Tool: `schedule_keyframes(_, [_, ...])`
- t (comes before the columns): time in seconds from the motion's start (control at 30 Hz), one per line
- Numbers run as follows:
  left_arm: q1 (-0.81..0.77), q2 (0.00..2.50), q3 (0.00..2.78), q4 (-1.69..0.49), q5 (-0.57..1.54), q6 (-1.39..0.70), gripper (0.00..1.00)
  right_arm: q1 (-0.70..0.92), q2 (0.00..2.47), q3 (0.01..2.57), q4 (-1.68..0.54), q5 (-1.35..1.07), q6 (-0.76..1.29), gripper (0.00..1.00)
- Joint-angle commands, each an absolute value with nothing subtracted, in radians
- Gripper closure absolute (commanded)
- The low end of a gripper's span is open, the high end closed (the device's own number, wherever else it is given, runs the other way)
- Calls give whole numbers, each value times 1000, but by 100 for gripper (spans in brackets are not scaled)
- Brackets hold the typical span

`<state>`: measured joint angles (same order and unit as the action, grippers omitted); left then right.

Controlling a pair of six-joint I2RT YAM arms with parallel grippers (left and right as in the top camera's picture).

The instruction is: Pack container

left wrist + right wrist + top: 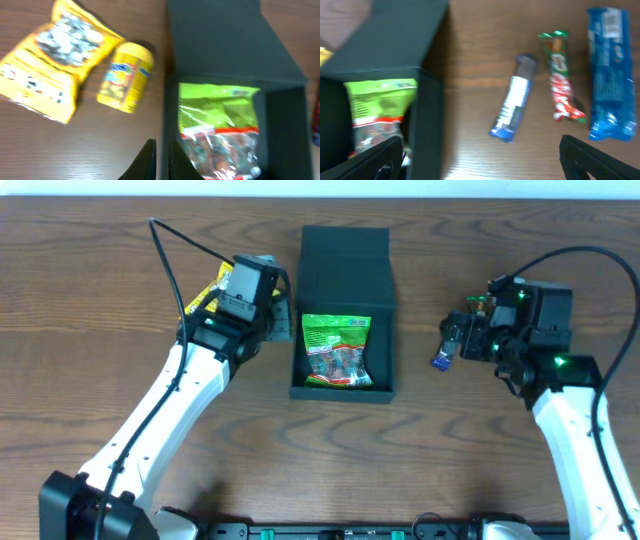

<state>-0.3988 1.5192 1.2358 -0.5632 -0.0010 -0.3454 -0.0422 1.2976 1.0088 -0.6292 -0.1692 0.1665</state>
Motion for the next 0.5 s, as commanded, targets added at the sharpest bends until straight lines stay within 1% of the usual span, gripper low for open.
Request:
schedule_keyframes(0.0, [-373,1546,1248,-558,-46,-318,89,-100,1295,1033,-640,-45,144,1])
schedule_keyframes(0.13, [-373,1552,1246,-558,-25,-317,88,-253,1313,1033,-631,-30,114,1])
schedule_keyframes(0.2, [-373,1552,1246,-550,-25,-318,87,-321,1346,1033,-602,-30,113,10])
schedule_keyframes(0.27, [-373,1552,1246,-542,-25,-317,85,-352,1388,1033,-560,-23,68,13])
schedule_keyframes(0.37, [-373,1552,1246,-538,-25,-317,85,-356,1462,1034,-498,39,42,9])
schedule_keyframes(0.47, [-373,1552,1246,-538,-25,-317,83,-356,1581,1034,-415,49,1,8])
